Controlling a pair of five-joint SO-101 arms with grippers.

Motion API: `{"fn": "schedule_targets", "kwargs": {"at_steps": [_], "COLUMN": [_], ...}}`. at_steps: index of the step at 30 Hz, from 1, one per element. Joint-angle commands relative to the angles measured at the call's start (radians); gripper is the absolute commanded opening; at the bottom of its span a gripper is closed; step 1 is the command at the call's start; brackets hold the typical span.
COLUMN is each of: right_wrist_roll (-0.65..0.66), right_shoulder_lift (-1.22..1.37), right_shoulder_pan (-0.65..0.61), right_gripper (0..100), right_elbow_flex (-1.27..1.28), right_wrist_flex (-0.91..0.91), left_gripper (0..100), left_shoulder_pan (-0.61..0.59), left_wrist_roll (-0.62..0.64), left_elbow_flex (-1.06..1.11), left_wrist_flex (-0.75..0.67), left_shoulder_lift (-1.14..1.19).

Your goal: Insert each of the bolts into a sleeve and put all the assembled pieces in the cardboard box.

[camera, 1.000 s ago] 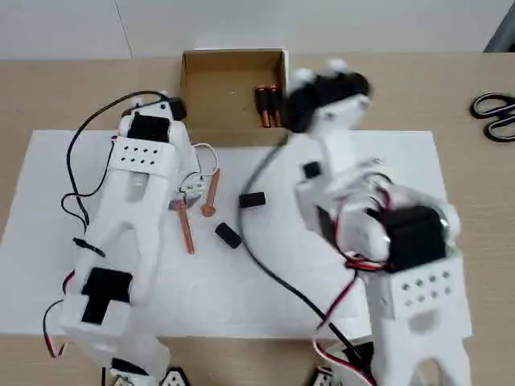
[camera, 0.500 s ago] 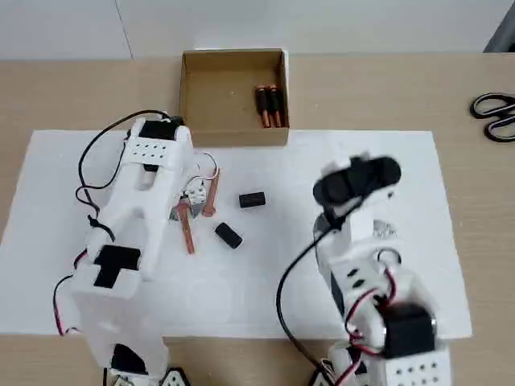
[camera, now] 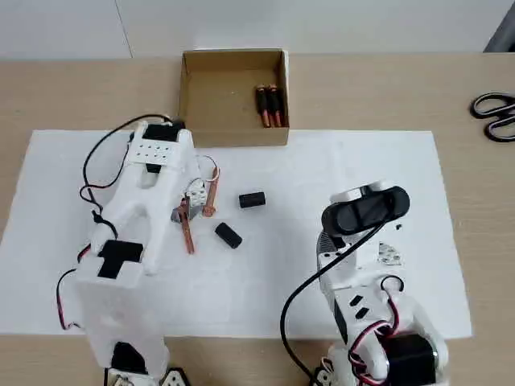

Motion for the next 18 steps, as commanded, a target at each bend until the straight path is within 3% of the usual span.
{"fn": "schedule_targets", "kwargs": {"at_steps": [1, 11, 18], "right_wrist_roll": [-0.017, -0.017, -0.092], "right_shoulder_lift": [-0.008, -0.01, -0.022], "right_shoulder_pan": [0.012, 0.007, 0.005], "right_gripper": [0.3, 0.3, 0.4], "right_elbow_flex": [-0.006, -0.011, 0.012], "right_wrist_flex": [0.002, -0.022, -0.234], "left_gripper": [6, 1, 0], "left_shoulder_pan": [0.0, -0.003, -0.006], "left_wrist_roll": [0.0, 0.0, 0.003], "left_elbow_flex": [-0.039, -0.134, -0.39], "left_wrist_flex": [0.009, 0.041, 0.183], "left_shoulder_lift": [0.017, 0.071, -0.023]}}
